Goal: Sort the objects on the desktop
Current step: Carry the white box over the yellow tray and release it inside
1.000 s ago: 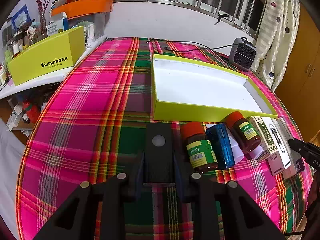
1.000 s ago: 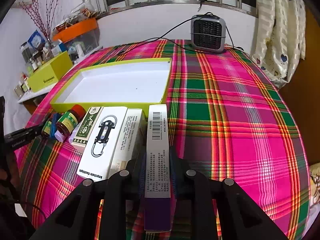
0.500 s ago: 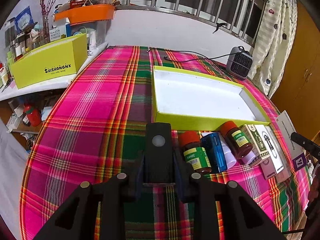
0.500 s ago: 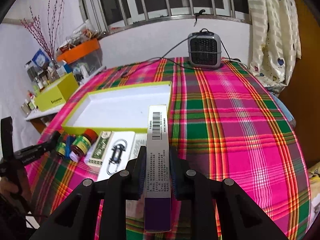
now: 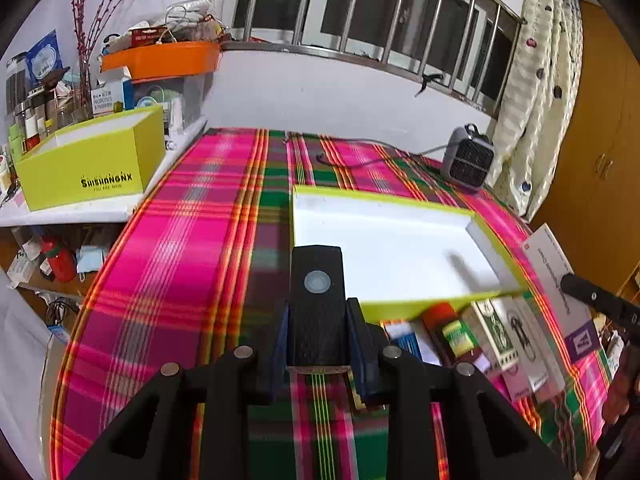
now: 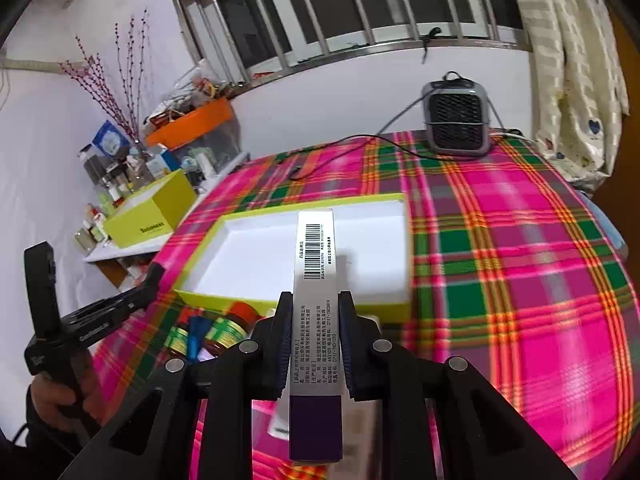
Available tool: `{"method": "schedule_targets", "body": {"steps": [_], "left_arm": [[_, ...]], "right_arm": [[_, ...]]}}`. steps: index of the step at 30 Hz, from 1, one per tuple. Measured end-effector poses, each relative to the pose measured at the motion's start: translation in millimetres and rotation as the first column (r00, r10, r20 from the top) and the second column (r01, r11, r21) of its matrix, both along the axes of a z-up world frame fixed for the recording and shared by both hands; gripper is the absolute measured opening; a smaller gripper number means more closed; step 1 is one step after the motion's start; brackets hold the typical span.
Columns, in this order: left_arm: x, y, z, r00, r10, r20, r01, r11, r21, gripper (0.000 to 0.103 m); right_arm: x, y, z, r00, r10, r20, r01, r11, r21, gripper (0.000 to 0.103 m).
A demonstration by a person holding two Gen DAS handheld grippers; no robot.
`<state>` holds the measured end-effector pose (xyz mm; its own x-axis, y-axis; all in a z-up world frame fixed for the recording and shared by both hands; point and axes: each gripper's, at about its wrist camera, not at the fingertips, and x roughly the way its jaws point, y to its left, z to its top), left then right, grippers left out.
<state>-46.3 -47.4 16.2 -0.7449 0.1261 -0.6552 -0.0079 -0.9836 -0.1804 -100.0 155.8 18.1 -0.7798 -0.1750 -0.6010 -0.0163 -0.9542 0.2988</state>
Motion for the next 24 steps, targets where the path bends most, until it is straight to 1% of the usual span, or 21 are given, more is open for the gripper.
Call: {"method": "schedule_targets", "body": {"steps": [7,12,17,21,24], "left_arm": [[-22,-12,2,1.000,0.016,-0.021,-0.015,0.999,0.038,0.028],[-41,-19,2,0.999,0.007,-0.048,-0.004,0.998,0.069,0.028],[-53,-28,-4,0.997,0.007,-0.075,0.002,0.993,0.118,0.028],[-53,-35,-12,0.997,0.000,-0.083,0.013,0.987,0.159,0.028],[-50,-40,-13,0.994,0.000,-0.107,0.019,0.984,0.177,0.028]], "right_arm": [[-25,-23,7,0.999,0.046,-0.013,-0.046,0.999,-0.027,0.022],[-43,-37,11,0.998,0.065,-0.013,-0.065,0.997,-0.046,0.022],[-68,-48,8,0.998,0.069,0.015,-0.067,0.994,-0.090,0.022],[-88,-57,8,0.997,0.072,0.034,-0.068,0.992,-0.104,0.022],[-106,-67,4,0.995,0.075,0.063,-0.068,0.991,-0.118,0.022]]}}
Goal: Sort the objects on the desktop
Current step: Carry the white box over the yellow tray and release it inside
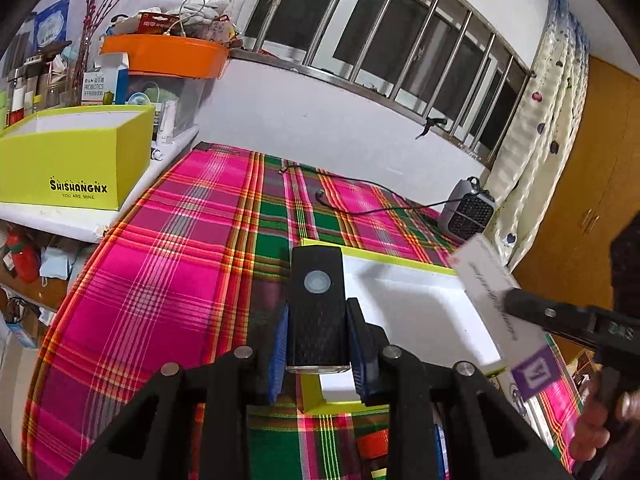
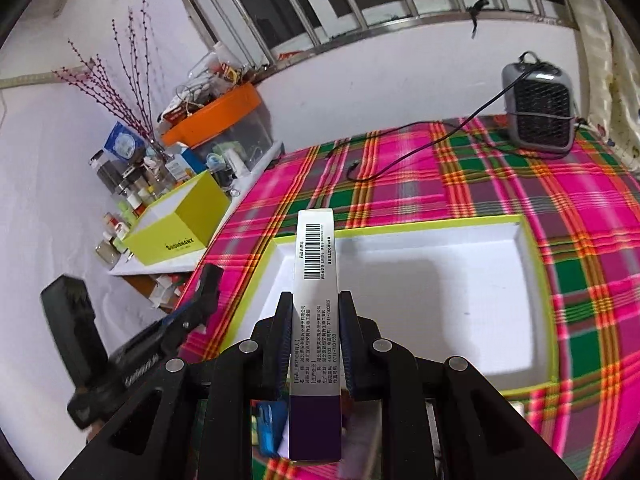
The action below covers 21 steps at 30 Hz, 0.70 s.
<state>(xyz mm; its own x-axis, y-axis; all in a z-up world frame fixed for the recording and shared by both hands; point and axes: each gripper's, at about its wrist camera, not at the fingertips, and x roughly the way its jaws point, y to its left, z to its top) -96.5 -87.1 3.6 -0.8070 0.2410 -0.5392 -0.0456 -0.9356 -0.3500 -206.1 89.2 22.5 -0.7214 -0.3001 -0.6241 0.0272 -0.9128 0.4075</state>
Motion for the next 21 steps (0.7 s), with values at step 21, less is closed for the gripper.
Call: {"method": "schedule_targets", "body": {"steps": [21], "left_arm": [[4,-21,-10,0.999,0.035,0.000,-0.035,0.996,0.078,0.028]], "right_arm": [[-91,-53,-50,0.978,-0.023,0.206,0.045,0.994,-0.104,0.022]]}}
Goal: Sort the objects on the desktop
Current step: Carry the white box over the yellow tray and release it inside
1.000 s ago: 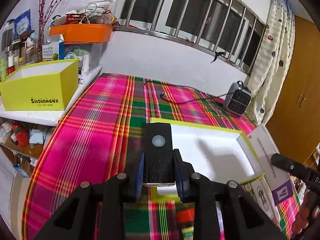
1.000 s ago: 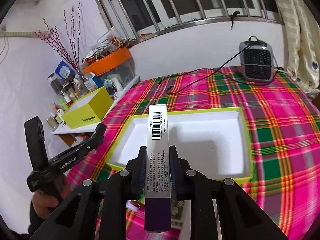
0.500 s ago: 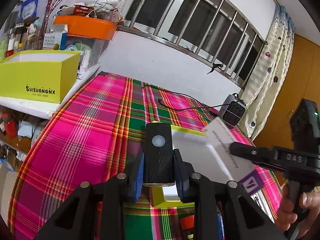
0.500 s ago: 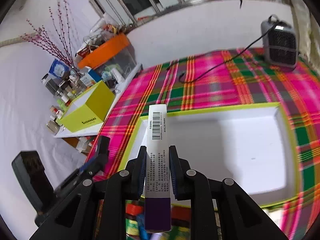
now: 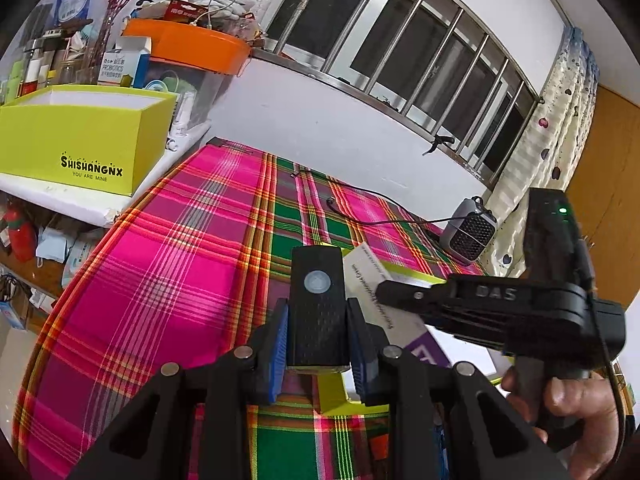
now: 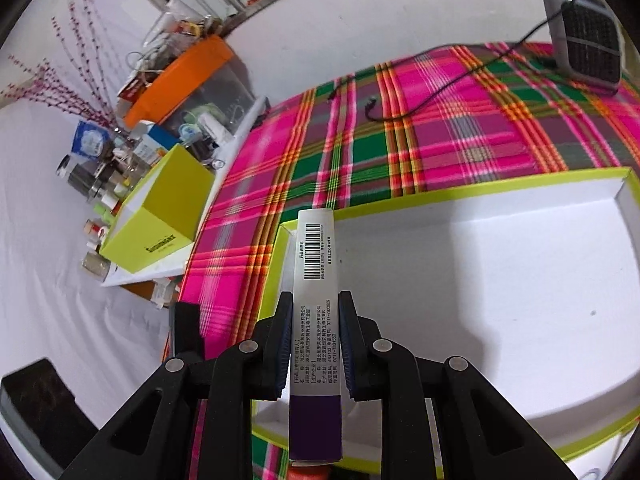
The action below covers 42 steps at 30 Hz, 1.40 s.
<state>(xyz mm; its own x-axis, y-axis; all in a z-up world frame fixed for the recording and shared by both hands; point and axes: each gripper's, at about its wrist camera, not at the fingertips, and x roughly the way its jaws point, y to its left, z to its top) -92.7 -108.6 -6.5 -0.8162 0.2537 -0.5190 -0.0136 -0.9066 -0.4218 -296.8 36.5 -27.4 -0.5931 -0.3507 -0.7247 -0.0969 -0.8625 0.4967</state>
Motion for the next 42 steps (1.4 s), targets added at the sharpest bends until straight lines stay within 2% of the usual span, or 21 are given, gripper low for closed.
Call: {"method": "schedule_targets", "body": {"steps": [6,12,24,31,36,42], "left_arm": [[-1,-1,-1,1.000,-0.003,0.001,0.003,1.000,0.004,0.028],[-1,-2,-2,1.000,0.002,0.006,-0.002,1.000,0.008,0.028],[-2,2,-5,1.000,-0.009,0.010,0.009,1.000,-0.003,0.028],[-3,3,-6,1.000,-0.018,0.010,0.018,1.000,-0.003,0.028],[-2,6,-6,1.000,-0.026,0.004,0.026,1.000,-0.011,0.028],[0,11,-4,1.000,-0.020,-0.014,0.020,0.999,-0.038,0.028]], "right_arm": [[-11,-5,-5,0.999,-0.027,0.018,0.028,0.999,-0.039,0.022],[-17,-10,-16,0.999,-0.013,0.052,0.021,0.989,-0.149,0.027],[-12,-14,-11,1.000,0.019,0.017,-0.016,0.983,-0.181,0.028],[16,3,9,0.997,0.058,-0.052,-0.064,0.988,-0.139,0.028],[55,40,26,0.988,0.066,-0.140,-0.075,0.995,-0.062,0.028],[99,95,37,0.970,0.033,-0.241,-0.023,0.999,0.043,0.028]]}}
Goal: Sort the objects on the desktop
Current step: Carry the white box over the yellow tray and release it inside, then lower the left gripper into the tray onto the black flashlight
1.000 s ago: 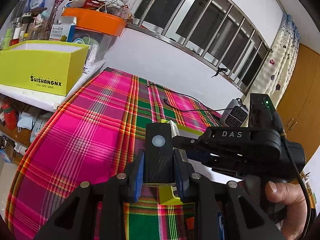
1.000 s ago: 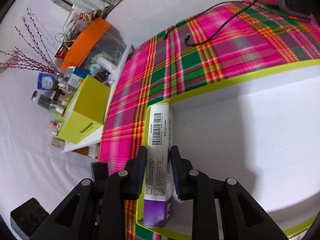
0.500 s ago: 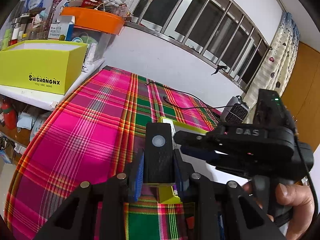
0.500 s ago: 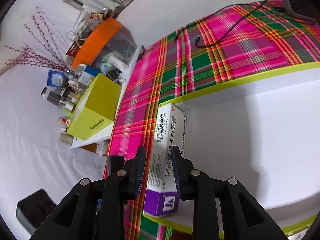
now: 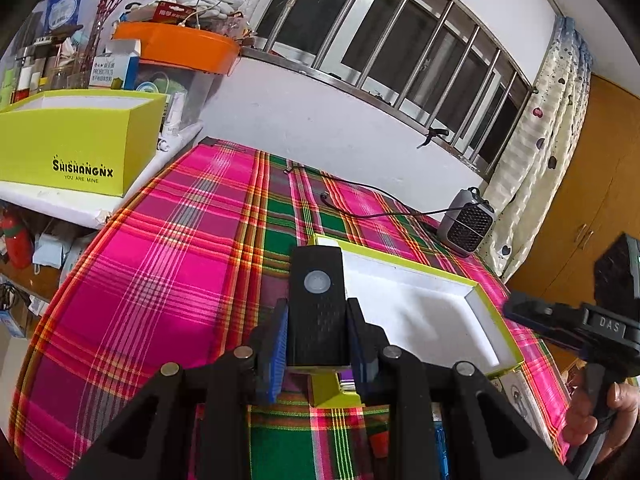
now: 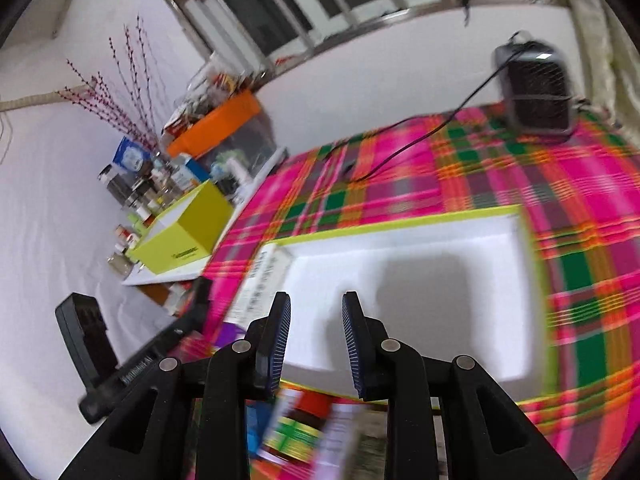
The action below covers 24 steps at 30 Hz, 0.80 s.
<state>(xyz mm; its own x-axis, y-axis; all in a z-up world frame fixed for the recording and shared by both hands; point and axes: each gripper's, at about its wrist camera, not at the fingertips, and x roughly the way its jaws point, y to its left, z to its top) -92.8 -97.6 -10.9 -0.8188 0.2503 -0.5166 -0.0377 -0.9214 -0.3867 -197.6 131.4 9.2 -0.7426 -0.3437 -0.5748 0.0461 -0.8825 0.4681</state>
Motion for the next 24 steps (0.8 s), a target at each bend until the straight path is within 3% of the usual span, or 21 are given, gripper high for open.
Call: {"method": "schedule_targets", "body": {"steps": [3,8,16,24], "left_arm": [[0,3,2,1.000,-0.001,-0.006,0.001,1.000,-0.012,0.028],[-1,17,7,1.000,-0.020,0.008,0.020,0.999,-0.049,0.028],[-5,52,24,0.995,-0.083,0.056,0.089,0.990,-0.107,0.028],[-29,98,32,0.975,-0.170,0.144,0.188,0.974,-0.126,0.028]], "right_arm": [[10,22,-2,0.999,-0.043,-0.023,0.044,0.997,0.060,0.028],[18,53,-12,0.994,-0.103,-0.026,0.105,0.992,0.068,0.028],[30,85,-18,0.987,-0.127,-0.096,0.127,0.992,-0.013,0.028],[37,104,-27,0.986,-0.142,-0.092,0.137,0.989,-0.057,0.028]]}}
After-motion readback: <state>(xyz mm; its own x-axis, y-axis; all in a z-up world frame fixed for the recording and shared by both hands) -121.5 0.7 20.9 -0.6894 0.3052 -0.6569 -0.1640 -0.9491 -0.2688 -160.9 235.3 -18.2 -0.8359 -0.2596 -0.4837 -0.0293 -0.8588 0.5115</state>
